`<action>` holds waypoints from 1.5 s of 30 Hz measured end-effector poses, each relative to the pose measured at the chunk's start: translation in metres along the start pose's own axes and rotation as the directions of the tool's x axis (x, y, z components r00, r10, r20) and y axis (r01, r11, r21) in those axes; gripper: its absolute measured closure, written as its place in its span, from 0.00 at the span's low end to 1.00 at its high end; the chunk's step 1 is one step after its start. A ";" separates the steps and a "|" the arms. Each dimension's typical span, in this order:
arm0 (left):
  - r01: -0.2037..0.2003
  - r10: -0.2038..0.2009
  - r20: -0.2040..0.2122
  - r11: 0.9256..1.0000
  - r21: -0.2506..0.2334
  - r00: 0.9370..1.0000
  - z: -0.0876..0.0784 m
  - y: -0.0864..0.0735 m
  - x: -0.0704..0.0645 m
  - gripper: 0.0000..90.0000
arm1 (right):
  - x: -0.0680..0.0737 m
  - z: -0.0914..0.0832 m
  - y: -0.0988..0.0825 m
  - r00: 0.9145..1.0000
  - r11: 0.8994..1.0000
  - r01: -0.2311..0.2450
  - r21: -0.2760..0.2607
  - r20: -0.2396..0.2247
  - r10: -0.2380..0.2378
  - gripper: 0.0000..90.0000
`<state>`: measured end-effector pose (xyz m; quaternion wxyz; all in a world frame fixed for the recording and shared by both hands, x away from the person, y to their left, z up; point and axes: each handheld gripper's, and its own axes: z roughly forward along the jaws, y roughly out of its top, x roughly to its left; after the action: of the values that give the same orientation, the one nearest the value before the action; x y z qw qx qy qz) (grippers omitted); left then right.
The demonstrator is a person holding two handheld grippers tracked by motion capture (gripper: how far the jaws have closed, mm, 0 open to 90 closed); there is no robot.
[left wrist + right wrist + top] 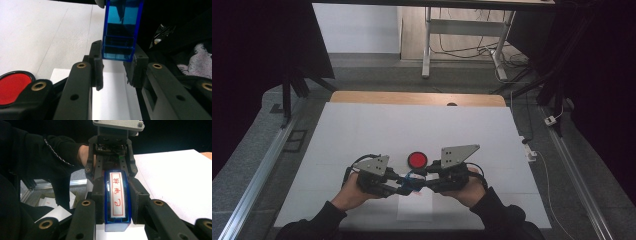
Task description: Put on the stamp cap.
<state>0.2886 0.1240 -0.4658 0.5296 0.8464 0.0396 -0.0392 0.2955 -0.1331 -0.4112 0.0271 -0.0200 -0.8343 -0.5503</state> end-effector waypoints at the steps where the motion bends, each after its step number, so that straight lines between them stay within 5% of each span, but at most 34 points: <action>1: -0.001 0.001 -0.001 1.000 0.000 1.000 0.000 0.000 0.000 0.77 | 0.000 0.000 0.000 1.000 1.000 -0.002 -0.004 -0.001 0.002 0.78; 13: 0.027 -0.027 0.009 0.999 -0.017 1.000 -0.001 -0.002 0.003 0.76 | -0.001 0.000 -0.001 1.000 1.000 -0.008 -0.011 0.005 0.008 0.78; 22: 0.074 -0.072 -0.074 0.997 0.021 0.995 0.001 -0.003 0.001 0.59 | -0.001 0.001 -0.001 0.999 1.000 0.001 0.011 0.053 -0.002 0.78; 34: 0.145 -0.128 -0.204 0.987 0.067 0.970 -0.010 -0.006 -0.005 0.40 | 0.001 -0.001 0.001 0.996 1.000 0.006 0.028 0.091 -0.009 0.78; 45: 0.194 -0.164 -0.270 0.977 0.090 0.949 -0.020 -0.010 -0.014 0.30 | 0.003 -0.001 0.001 0.992 0.999 0.007 0.047 0.125 -0.013 0.78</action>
<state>0.2736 0.1462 -0.4649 0.4642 0.8662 0.1835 0.0225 0.2925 -0.1338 -0.4092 -0.0277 -0.0497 -0.8469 -0.5288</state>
